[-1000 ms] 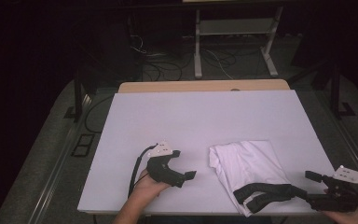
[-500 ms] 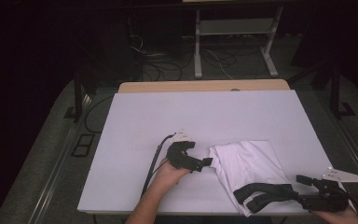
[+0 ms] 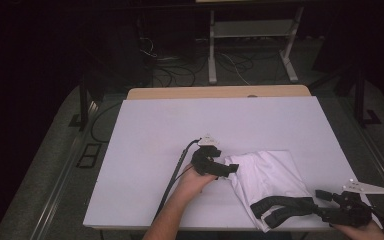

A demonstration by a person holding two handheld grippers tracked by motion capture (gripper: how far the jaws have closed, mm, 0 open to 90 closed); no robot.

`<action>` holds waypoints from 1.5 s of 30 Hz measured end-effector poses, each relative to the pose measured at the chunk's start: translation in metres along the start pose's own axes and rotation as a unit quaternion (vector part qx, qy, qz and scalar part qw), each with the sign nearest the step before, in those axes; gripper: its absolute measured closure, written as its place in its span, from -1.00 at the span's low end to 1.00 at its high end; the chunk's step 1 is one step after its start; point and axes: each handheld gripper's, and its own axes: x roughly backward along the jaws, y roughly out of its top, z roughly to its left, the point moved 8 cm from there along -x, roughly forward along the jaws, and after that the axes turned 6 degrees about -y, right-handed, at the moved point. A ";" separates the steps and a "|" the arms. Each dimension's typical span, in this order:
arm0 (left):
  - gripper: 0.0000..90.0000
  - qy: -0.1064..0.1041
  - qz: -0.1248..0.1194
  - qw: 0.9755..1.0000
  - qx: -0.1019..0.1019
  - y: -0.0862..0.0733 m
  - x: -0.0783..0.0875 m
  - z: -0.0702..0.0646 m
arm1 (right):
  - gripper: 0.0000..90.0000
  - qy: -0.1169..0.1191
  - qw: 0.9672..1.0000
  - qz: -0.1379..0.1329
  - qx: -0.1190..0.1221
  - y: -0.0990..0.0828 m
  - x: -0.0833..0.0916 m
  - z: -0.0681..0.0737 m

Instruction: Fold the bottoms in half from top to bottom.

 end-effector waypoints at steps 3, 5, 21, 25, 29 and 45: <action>-0.70 0.002 0.007 1.000 0.000 -0.001 -0.005 -0.001 | -0.45 0.001 1.000 0.007 0.002 -0.002 -0.001 0.002; -0.69 0.010 0.014 1.000 0.000 -0.002 -0.008 -0.001 | -0.43 0.000 1.000 0.009 0.005 -0.002 -0.001 0.002; 0.12 0.025 0.053 0.998 0.024 -0.010 -0.020 -0.004 | 0.10 0.000 1.000 0.028 0.008 -0.008 0.001 0.010; 0.49 0.038 0.063 0.997 0.023 -0.013 -0.019 -0.006 | 0.35 0.001 0.999 0.032 0.008 -0.009 0.000 0.012; 0.77 0.038 0.062 0.997 0.016 -0.012 -0.019 -0.009 | 0.72 0.006 0.999 0.039 -0.004 -0.009 0.002 0.012; 0.84 0.063 0.045 0.997 -0.001 0.004 -0.006 -0.005 | 0.76 0.033 0.999 0.027 -0.003 -0.002 0.005 0.022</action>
